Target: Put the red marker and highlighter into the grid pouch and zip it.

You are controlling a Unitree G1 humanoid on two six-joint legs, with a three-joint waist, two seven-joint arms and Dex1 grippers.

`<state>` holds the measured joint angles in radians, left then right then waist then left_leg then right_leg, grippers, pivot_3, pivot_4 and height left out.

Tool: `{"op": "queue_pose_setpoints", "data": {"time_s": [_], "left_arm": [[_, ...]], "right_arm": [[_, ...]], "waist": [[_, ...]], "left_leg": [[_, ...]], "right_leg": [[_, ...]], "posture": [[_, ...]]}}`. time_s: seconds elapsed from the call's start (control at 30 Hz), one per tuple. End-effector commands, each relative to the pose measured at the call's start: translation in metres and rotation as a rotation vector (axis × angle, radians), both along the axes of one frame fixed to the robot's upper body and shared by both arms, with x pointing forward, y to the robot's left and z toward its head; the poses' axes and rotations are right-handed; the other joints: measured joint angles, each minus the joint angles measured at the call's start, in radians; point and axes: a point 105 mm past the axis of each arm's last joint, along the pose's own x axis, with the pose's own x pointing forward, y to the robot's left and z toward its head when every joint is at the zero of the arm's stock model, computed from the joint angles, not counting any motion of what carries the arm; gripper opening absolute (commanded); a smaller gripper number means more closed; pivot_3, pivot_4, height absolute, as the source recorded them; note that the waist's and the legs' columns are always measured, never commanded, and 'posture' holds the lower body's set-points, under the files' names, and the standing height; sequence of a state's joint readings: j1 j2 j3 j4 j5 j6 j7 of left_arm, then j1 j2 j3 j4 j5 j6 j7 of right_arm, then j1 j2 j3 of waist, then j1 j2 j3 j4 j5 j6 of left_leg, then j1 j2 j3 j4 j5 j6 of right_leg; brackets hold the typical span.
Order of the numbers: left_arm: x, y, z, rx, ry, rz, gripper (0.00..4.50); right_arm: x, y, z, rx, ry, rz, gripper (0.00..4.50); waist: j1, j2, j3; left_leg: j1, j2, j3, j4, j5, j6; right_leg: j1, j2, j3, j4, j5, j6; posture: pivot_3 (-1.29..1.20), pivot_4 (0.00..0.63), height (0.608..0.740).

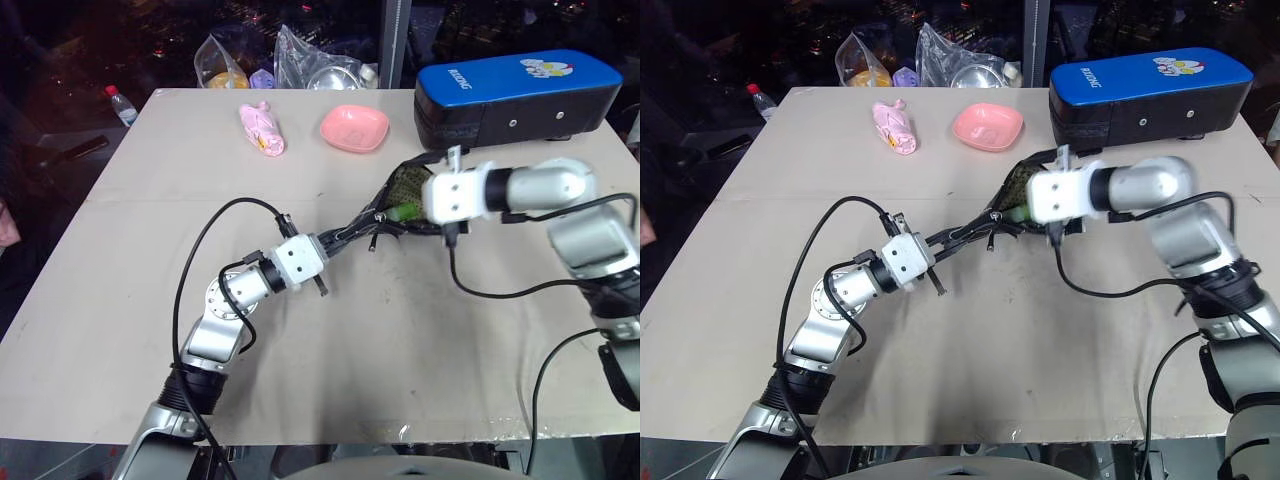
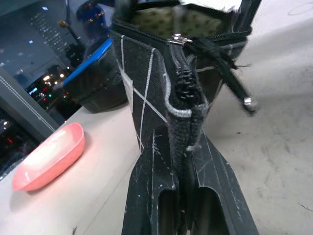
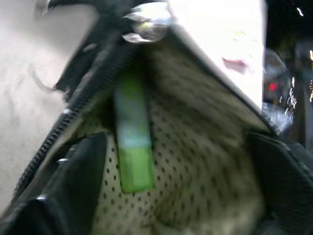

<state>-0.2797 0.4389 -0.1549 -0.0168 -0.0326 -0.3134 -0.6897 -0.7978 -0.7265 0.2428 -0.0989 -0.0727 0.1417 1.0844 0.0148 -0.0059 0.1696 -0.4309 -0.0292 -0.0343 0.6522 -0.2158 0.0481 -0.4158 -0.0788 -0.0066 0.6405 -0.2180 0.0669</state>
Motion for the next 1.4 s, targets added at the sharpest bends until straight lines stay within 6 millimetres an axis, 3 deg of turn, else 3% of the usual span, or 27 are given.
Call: {"op": "queue_pose_setpoints", "data": {"time_s": [0.03,0.1,0.17,0.3,0.4,0.53,0.67,0.8,1.03,1.3,1.4], "left_arm": [[0.0,0.001,0.013,-0.033,-0.048,0.015,0.0],[0.001,0.001,0.014,-0.038,-0.046,0.019,0.0],[0.002,0.0,0.014,-0.037,-0.047,0.014,0.0],[0.005,-0.001,0.016,-0.04,-0.05,0.012,0.0],[0.006,-0.002,0.016,-0.039,-0.052,0.006,0.0],[0.005,-0.003,0.017,-0.035,-0.056,-0.006,0.0],[0.004,-0.004,0.017,-0.032,-0.057,-0.007,0.0],[0.003,-0.005,0.016,-0.032,-0.055,-0.008,0.0],[0.0,-0.011,0.013,-0.035,-0.054,-0.021,0.0],[0.0,-0.01,0.012,-0.038,-0.052,-0.019,0.0],[0.001,-0.009,0.011,-0.039,-0.053,-0.014,0.0]], "right_arm": [[-0.031,-0.011,0.042,0.302,0.134,-0.034,4.42],[-0.048,-0.01,0.041,0.427,0.285,-0.035,4.42],[-0.072,-0.004,0.026,0.482,0.464,-0.01,4.42],[-0.099,0.006,-0.017,0.56,0.829,-0.065,4.42],[-0.101,0.011,-0.037,0.599,0.951,-0.148,4.42],[-0.071,0.011,-0.068,0.648,0.963,-0.393,4.42],[-0.052,0.004,-0.066,0.707,0.924,-0.484,4.42],[-0.047,0.007,-0.06,0.754,0.929,-0.465,4.42],[-0.051,0.039,-0.04,0.907,1.069,-0.313,4.42],[-0.045,0.051,-0.036,0.995,1.12,-0.315,4.42],[-0.043,0.051,-0.038,1.007,1.114,-0.342,3.68]], "waist": [[0.001,0.0,0.0],[0.0,0.0,0.0],[0.0,0.0,0.0],[0.0,0.0,0.0],[-0.001,0.0,0.0],[-0.001,0.0,-0.001],[0.0,0.0,-0.001],[-0.002,0.0,-0.001],[-0.006,0.0,-0.001],[-0.006,0.0,-0.001],[-0.009,0.0,-0.001]], "left_leg": [[0.0,0.0,0.0,0.0,0.0,0.0],[0.0,0.0,-0.001,0.0,0.0,0.0],[0.0,0.001,-0.002,0.0,0.0,0.0],[0.0,0.0,-0.002,0.0,0.0,0.0],[0.0,0.0,-0.001,0.001,0.0,0.0],[0.0,-0.001,-0.001,0.001,0.0,0.0],[0.0,-0.001,-0.001,0.001,0.0,0.0],[0.0,-0.001,-0.001,0.001,0.0,0.0],[0.001,-0.001,-0.001,0.001,0.0,0.0],[0.001,-0.001,-0.001,0.001,0.0,0.0],[0.001,-0.001,-0.001,0.001,0.0,0.0]], "right_leg": [[0.0,-0.001,0.0,0.0,0.0,0.0],[0.0,-0.005,-0.001,0.0,0.0,0.0],[0.0,-0.007,-0.002,0.0,0.0,0.0],[0.0,-0.007,-0.001,0.001,0.0,0.0],[0.0,-0.008,-0.001,0.001,0.0,0.0],[0.0,-0.007,-0.001,0.001,0.0,0.0],[0.0,-0.002,-0.001,0.002,0.0,0.0],[0.0,-0.001,-0.001,0.002,0.0,0.0],[0.0,0.001,-0.001,0.003,0.0,0.0],[0.0,0.001,-0.001,0.003,0.0,0.0],[0.0,0.001,-0.001,0.003,0.0,0.0]], "posture": [[0.0,0.15,0.726],[0.0,0.15,0.726],[0.0,0.15,0.726],[0.0,0.15,0.726],[0.0,0.15,0.726],[0.0,0.15,0.726],[0.0,0.15,0.726],[0.0,0.15,0.726],[0.0,0.15,0.726],[0.0,0.15,0.726],[0.0,0.15,0.726]]}}
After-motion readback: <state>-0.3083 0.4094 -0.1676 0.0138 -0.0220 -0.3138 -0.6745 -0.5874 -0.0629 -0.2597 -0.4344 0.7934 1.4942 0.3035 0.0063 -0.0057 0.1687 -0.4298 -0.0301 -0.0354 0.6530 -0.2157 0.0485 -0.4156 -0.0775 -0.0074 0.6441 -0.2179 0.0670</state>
